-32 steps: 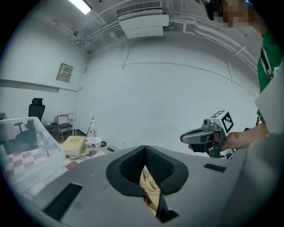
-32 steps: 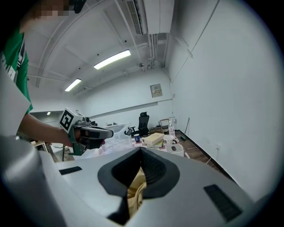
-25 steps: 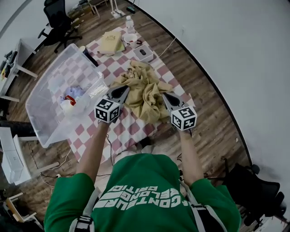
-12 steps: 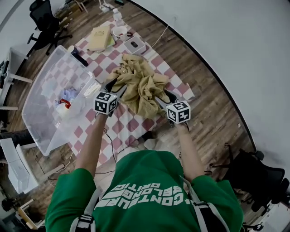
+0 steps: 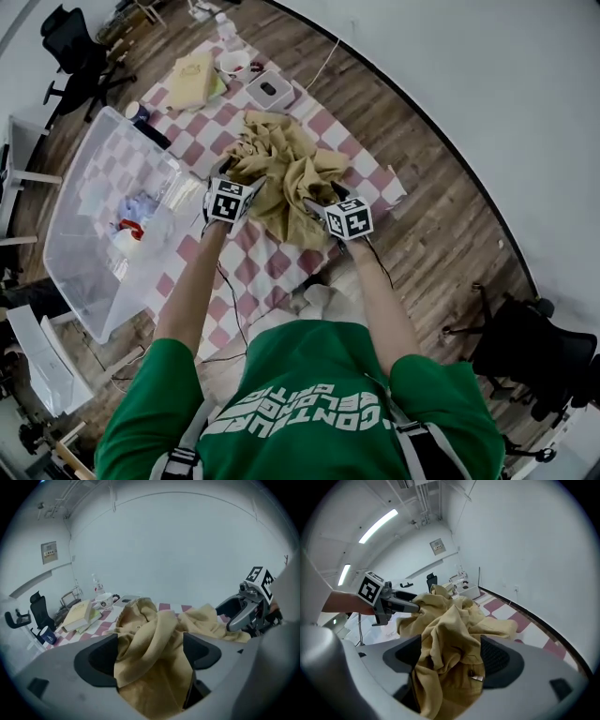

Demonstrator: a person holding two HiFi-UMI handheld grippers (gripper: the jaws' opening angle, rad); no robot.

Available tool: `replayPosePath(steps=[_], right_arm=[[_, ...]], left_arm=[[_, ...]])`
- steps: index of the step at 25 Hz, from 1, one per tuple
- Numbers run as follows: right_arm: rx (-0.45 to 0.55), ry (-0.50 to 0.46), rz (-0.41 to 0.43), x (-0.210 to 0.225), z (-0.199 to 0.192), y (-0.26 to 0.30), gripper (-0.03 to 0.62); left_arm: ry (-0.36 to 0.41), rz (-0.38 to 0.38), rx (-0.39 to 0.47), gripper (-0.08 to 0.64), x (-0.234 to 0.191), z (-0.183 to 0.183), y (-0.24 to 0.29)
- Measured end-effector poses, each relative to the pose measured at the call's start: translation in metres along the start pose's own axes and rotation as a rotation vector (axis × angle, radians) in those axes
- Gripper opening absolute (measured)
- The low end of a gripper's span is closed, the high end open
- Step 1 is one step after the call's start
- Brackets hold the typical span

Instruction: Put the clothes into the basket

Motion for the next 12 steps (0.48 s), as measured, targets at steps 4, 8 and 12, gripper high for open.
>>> replayPosePath(steps=[4, 8, 12], right_arm=[[-0.060, 0.012, -0.006, 0.002, -0.012, 0.036, 0.376], [-0.082, 0.033, -0.009, 0.005, -0.018, 0.057, 0.376], [-0.106, 0.021, -0.018, 0.007, -0.021, 0.074, 0.376]], left_arm=[[0.003, -0.045, -0.050, 0.414, -0.004, -0.013, 0.026], [0.024, -0.079, -0.053, 0.414, 0.001, -0.023, 0.044], [-0.019, -0.128, -0.024, 0.413, 0.004, -0.037, 0.059]])
Point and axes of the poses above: the fingertips, and each gripper's own axes: y forward along the fingers, x to its right, z out of its top, the point moved 2 cm from there along -y, backward along the fingers
